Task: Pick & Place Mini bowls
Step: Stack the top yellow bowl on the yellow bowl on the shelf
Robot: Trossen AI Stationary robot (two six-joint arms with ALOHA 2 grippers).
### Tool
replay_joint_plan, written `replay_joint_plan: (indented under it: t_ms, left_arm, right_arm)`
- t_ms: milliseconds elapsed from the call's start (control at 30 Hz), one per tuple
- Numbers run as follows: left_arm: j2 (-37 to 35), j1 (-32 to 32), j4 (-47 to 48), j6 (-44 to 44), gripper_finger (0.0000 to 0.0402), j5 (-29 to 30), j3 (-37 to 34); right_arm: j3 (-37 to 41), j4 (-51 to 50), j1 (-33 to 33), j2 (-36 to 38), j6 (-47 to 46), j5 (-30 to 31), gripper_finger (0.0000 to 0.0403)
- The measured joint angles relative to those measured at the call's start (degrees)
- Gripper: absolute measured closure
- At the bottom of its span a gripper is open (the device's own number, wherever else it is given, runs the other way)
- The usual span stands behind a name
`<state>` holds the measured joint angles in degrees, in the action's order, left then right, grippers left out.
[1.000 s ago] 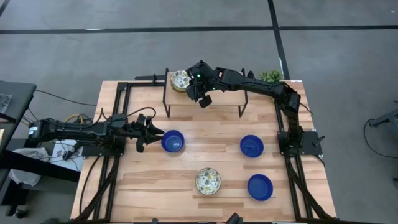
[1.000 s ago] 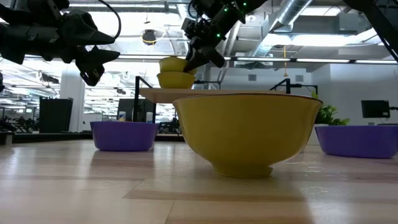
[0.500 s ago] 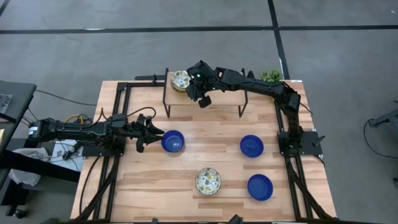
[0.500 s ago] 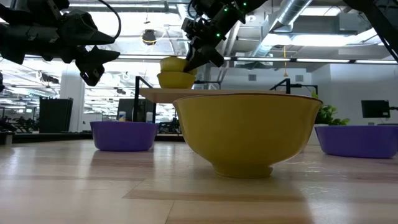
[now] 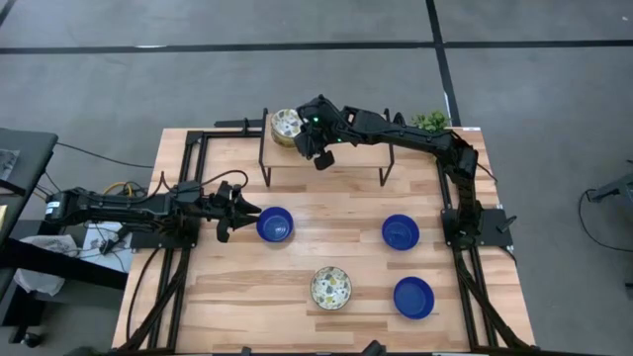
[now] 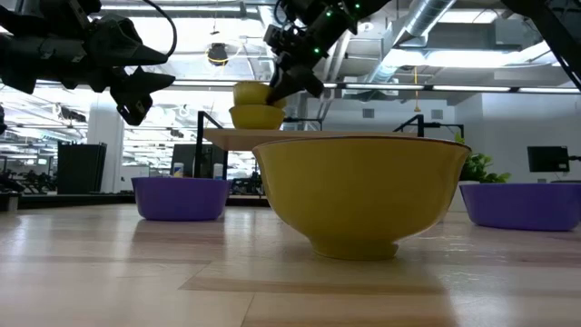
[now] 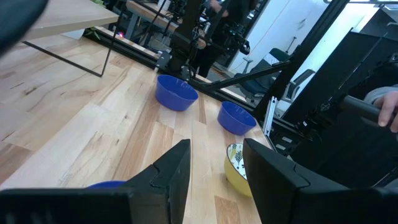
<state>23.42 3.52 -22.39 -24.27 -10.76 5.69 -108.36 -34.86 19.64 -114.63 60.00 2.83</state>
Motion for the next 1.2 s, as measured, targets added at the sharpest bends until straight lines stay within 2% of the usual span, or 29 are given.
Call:
replay_joint_plan:
  t_ms: [1200]
  left_arm:
    - [0.0, 0.0, 0.0, 0.0, 0.0257, 0.0, 0.0]
  right_arm:
    - [0.0, -2.4, 0.1, 0.0, 0.0, -1.5, 0.0345]
